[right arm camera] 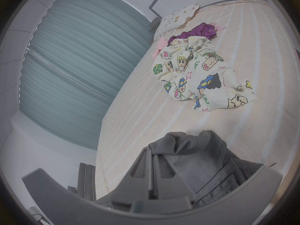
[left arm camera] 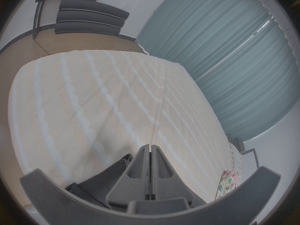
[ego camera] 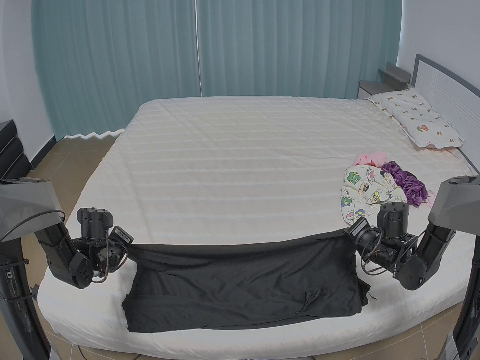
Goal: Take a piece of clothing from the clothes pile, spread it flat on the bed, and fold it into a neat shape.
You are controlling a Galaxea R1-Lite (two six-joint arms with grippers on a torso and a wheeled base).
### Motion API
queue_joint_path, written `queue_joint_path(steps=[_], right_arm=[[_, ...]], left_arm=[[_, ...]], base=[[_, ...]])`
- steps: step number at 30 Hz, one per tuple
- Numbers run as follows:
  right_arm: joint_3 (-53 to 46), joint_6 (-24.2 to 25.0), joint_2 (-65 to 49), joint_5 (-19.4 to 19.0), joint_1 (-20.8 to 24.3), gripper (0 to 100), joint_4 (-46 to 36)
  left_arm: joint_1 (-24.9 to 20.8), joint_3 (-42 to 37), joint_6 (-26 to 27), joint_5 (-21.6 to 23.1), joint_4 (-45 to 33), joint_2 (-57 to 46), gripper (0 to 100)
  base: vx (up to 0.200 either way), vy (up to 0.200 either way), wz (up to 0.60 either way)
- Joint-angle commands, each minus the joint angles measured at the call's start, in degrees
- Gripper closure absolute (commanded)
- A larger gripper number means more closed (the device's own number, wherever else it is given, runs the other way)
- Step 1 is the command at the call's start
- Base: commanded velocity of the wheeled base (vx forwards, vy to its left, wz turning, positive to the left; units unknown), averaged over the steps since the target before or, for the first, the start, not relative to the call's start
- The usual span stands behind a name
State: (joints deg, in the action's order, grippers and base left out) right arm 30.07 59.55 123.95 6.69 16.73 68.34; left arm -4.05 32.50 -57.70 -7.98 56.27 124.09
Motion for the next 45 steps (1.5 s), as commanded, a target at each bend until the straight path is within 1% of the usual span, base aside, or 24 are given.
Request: queue_joint_path(steps=[1, 3, 7, 10, 12, 17, 18, 20, 21, 22, 23, 24, 25, 28, 30, 32, 34, 36, 41, 45], right_arm=[[-0.2, 0.0, 0.2, -0.8, 0.1, 100, 0.2], [1.2, 0.2, 0.3, -2.2, -0.2, 100, 0.8], [4.3, 0.1, 0.4, -2.3, -0.9, 100, 5.8], [7.4, -0.1, 0.5, -2.1, -1.3, 100, 5.8], [8.0, -0.1, 0.9, -2.0, -1.3, 100, 5.8], [5.3, -1.6, 3.5, -1.9, -1.3, 100, 5.8], [3.8, -3.0, 4.4, -1.9, -1.3, 100, 5.9], [1.4, -4.4, 4.5, -1.9, -1.3, 100, 5.9], [1.2, -4.4, 4.5, -2.0, -1.3, 100, 5.9], [-0.7, -6.1, 4.6, -2.1, -1.3, 100, 6.0], [-0.7, -6.1, 4.6, -2.1, -1.3, 100, 6.0], [-2.6, -7.5, 4.5, -2.3, -1.3, 100, 6.3], [-3.4, -8.0, 4.5, -2.4, -1.2, 100, 6.5], [-5.8, -9.1, 4.1, -2.5, -1.0, 100, 6.6], [-7.4, -9.9, 4.2, -2.5, -0.7, 100, 6.5], [-9.5, -11.4, 4.6, -2.5, -0.4, 100, 6.5], [-9.6, -11.5, 4.7, -2.5, -0.4, 100, 6.6], [-11.6, -13.2, 6.0, -2.6, -0.3, 100, 6.9], [-13.2, -13.6, 6.8, -2.7, 0.4, 100, 7.7], [-13.8, -15.1, 8.0, -2.7, 0.5, 100, 7.8]], left_arm=[[0.0, 1.3, 0.4, 0.0, 0.0, 0.3, 100], [0.2, 3.5, 0.8, 0.0, 0.0, 0.4, 100], [1.1, 7.5, 1.7, 0.0, -0.2, 0.5, 100], [2.1, 10.5, 3.1, 0.0, -0.5, 1.3, 100], [2.0, 11.0, 3.3, -0.5, -0.5, 2.2, 100], [1.9, 8.5, 3.2, -0.5, -0.3, 2.7, 100], [1.9, 6.6, 3.3, -0.4, -0.4, 2.4, 100], [1.8, 3.8, 3.7, 0.0, -0.3, 2.1, 100], [1.8, 3.6, 3.8, 0.0, -0.3, 2.1, 100], [1.5, 1.4, 6.1, 0.0, -0.3, 2.1, 100], [1.5, 1.4, 6.1, 0.0, -0.3, 2.1, 100], [1.2, -1.7, 10.0, 0.1, 0.1, 2.0, 100], [1.1, -3.2, 11.3, 0.1, 0.2, 2.0, 100], [0.6, -6.7, 13.1, 0.2, 1.7, 2.0, 100], [0.1, -8.7, 13.3, 0.1, 3.1, 2.0, 100], [-0.2, -10.1, 13.6, 0.0, 3.8, 2.3, 100], [-0.2, -10.2, 13.7, 0.0, 3.8, 2.3, 100], [-1.0, -12.5, 15.7, 0.1, 3.9, 2.7, 100], [-1.6, -14.0, 16.1, 0.1, 3.9, 2.7, 100], [-2.3, -16.0, 17.2, 0.1, 3.9, 2.8, 100]], base=[[0.000, 0.000, 0.00], [0.000, 0.000, 0.00], [0.000, 0.000, 0.00], [0.000, 0.000, 0.00], [0.000, 0.000, 0.00], [0.000, 0.000, 0.00], [0.000, 0.000, 0.00], [0.000, 0.000, 0.00], [0.000, 0.000, 0.00], [0.000, 0.000, 0.00], [0.000, 0.000, 0.00], [0.000, 0.000, 0.00], [0.000, 0.000, 0.00], [0.000, 0.000, 0.00], [0.000, 0.000, 0.00], [0.000, 0.000, 0.00], [0.000, 0.000, 0.00], [0.000, 0.000, 0.00], [0.000, 0.000, 0.00], [0.000, 0.000, 0.00]])
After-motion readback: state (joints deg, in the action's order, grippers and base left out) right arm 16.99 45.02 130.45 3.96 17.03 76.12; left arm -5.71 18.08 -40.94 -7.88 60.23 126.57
